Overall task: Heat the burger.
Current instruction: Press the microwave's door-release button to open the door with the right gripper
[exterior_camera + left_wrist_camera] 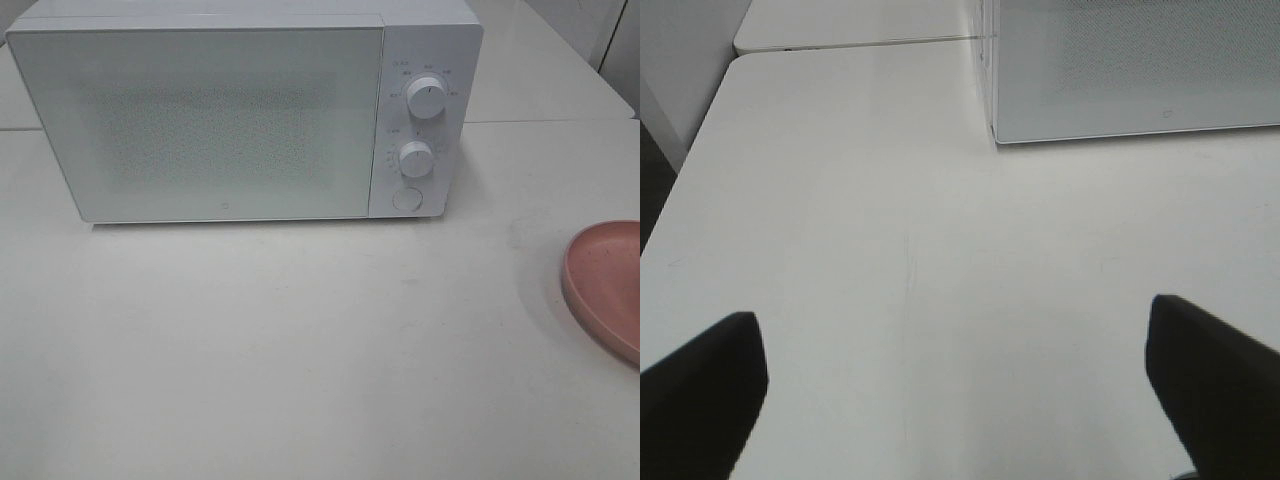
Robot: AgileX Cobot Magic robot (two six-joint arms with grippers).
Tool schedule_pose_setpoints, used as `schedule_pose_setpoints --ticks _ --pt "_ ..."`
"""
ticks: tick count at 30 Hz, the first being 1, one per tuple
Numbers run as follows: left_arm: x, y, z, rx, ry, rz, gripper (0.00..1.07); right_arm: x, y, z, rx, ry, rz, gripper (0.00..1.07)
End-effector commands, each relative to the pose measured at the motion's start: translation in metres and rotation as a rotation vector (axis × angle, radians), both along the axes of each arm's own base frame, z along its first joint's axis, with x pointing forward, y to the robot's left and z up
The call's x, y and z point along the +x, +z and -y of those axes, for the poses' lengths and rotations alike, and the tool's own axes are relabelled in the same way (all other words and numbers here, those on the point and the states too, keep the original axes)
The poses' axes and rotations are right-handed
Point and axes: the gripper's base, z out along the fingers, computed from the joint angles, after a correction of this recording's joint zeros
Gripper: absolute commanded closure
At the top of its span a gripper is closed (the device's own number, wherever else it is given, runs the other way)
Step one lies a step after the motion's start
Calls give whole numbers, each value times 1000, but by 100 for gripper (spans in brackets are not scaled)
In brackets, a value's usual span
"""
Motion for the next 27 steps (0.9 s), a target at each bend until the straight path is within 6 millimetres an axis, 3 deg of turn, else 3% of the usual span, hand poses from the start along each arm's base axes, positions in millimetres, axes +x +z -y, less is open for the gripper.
schedule_pose_setpoints --ticks 1,19,27 --pt "-4 -1 0 -6 -1 26 9 -2 0 0 0 3 30 32" --pt "-4 -1 0 -6 -1 26 9 -2 2 0 1 3 35 32" --pt "-4 -1 0 -6 -1 26 9 13 24 -1 13 2 41 32"
